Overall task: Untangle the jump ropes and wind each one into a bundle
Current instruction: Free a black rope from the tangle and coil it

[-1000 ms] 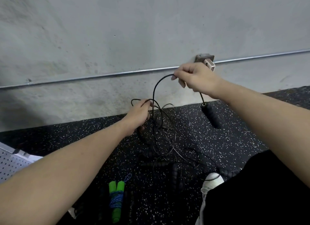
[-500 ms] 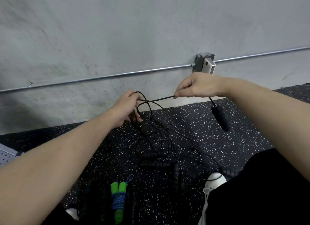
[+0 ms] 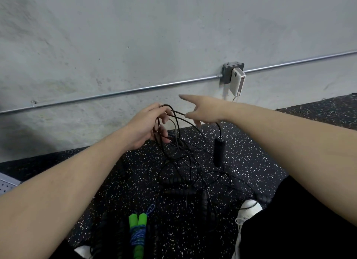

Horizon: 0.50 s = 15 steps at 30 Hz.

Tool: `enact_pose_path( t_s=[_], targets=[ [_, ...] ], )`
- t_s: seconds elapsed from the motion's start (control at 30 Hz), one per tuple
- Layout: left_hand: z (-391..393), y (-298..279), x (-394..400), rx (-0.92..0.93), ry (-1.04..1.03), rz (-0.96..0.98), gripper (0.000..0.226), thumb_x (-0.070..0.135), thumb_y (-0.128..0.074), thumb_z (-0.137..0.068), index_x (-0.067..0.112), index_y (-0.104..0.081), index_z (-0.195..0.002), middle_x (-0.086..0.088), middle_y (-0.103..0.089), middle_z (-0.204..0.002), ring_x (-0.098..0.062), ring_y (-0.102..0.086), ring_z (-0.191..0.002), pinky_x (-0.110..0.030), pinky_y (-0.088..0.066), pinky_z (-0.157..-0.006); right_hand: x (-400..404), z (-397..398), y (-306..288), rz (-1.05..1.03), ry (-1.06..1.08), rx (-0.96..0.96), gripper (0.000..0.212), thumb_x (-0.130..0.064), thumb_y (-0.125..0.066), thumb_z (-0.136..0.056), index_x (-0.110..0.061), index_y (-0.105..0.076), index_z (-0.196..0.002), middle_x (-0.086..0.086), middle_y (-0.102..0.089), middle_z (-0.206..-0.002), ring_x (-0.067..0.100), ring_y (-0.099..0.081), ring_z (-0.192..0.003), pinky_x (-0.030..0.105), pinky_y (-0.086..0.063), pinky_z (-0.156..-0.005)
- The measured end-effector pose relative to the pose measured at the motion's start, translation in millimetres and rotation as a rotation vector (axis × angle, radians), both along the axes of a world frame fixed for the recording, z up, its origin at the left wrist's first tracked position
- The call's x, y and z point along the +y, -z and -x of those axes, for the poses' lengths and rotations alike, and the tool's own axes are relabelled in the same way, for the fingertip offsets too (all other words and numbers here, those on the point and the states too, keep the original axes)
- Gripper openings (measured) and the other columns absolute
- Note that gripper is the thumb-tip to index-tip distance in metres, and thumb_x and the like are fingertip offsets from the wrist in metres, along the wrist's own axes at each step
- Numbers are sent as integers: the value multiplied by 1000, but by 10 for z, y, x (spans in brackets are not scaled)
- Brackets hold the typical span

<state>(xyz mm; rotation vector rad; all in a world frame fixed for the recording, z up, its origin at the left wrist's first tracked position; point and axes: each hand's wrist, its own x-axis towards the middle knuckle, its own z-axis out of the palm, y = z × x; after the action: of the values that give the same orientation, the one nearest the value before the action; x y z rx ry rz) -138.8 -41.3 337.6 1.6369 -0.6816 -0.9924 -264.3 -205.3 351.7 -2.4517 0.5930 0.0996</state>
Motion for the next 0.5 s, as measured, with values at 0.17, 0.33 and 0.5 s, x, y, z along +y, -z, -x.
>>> enact_pose_path(
  t_s=[0.17,0.33,0.5],
  targets=[
    [21,-44,64,4,126,51,22,24,-45,-109,15,-63,-100,-4,-57,-80,-23,-60,-59,-48,-61,-67,50,-41,69,-34,-94,114,62,-22,-46,-99,-40,-26,-155,1,-72,-67,12,-53,-40,24,-48,-47],
    [8,-10,126,2,183,22,27,24,-46,-108,21,-70,-96,-4,-62,-87,-27,-66,-65,-52,-60,-73,-5,-32,129,-101,-106,132,38,-24,-53,-98,-35,-56,-134,4,-70,-63,18,-52,-46,22,-44,-44],
    [-61,19,119,-11,-90,51,9,17,-54,-105,14,-61,-108,-7,-59,-85,-26,-65,-63,-38,-59,-54,-98,49,53,-48,-70,47,37,-26,-60,-97,-31,-60,-134,0,-66,-56,22,-54,-55,18,-40,-41]
  ],
)
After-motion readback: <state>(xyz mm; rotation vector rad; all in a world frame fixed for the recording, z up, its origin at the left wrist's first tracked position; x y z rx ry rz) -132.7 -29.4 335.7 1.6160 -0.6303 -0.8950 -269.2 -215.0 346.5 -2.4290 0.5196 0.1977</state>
